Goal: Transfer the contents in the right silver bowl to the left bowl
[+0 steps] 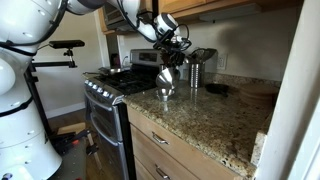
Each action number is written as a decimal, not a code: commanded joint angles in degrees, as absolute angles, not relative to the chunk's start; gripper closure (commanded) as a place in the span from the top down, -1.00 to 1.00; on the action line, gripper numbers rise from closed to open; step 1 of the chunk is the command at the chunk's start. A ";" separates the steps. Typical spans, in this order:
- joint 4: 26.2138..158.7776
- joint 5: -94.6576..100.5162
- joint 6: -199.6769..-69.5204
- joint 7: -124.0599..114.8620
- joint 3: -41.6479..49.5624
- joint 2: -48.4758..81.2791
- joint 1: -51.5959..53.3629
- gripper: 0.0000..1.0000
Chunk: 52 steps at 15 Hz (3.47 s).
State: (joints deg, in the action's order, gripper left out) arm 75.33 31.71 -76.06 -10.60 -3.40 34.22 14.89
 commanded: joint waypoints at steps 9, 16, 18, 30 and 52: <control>81.06 31.68 -75.81 -11.46 -3.64 30.49 16.74 -0.85; 79.09 32.27 -73.28 -10.64 -3.64 32.03 18.20 -0.85; 78.34 32.85 -72.29 -10.47 -3.57 32.60 18.65 -0.85; 74.30 36.24 -68.48 -7.98 -3.90 35.48 20.09 -0.85; 61.96 41.41 -65.86 -0.54 -3.54 44.51 22.98 -0.85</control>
State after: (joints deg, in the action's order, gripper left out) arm 64.94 39.90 -69.03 -2.66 -4.01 43.19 21.69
